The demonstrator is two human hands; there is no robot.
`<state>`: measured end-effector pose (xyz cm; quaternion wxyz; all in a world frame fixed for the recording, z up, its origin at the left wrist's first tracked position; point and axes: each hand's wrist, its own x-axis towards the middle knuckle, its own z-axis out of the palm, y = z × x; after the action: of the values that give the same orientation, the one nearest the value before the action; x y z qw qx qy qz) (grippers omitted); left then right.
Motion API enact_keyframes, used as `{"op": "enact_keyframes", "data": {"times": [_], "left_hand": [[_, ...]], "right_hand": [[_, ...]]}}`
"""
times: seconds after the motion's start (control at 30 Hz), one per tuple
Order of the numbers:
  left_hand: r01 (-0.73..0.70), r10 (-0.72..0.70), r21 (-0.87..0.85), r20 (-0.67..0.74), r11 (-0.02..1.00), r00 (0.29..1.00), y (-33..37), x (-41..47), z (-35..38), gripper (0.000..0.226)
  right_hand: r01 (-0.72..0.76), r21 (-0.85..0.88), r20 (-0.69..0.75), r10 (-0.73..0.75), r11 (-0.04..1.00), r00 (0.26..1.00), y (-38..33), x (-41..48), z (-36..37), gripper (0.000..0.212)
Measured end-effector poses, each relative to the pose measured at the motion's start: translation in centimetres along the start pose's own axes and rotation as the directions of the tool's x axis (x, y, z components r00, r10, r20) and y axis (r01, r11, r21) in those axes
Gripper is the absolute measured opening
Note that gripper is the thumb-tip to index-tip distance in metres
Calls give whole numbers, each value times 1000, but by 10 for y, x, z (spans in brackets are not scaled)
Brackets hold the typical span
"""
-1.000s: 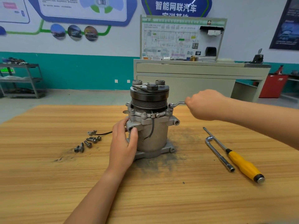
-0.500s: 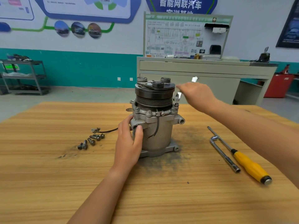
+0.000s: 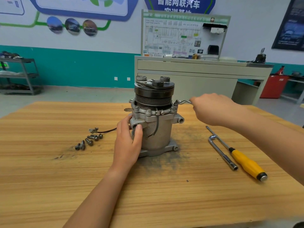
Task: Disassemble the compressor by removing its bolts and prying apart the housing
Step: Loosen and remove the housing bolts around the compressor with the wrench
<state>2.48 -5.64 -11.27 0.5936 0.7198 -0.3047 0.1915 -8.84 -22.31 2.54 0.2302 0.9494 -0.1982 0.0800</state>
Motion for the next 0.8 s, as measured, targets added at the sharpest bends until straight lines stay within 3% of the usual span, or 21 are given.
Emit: {"op": "enact_keyframes", "data": {"times": [0.17,0.43,0.53,0.7,0.8], "left_hand": [[6,-5,-6,2,1000,1000,0,-1,0,42],[3,-3,-10,4,1000,1000,1,-1,-1,45],[10,-10,-15,5,1000,1000,1,-1,-1,47],[10,-10,-17,5,1000,1000,0,1,1,42],[21,-20,-21,19,1000,1000,1,1,1,42]], "right_hand": [[70,-221,70,-56,973,996,-15,6,-15,17],[210,-366,131,-173,907,976,6,19,-14,15],[178,-383,61,-167,906,984,11,39,-3,19],[201,-225,-231,-253,953,940,9,69,26,29],[233,-116,-253,-255,966,933,13,74,27,31]]}}
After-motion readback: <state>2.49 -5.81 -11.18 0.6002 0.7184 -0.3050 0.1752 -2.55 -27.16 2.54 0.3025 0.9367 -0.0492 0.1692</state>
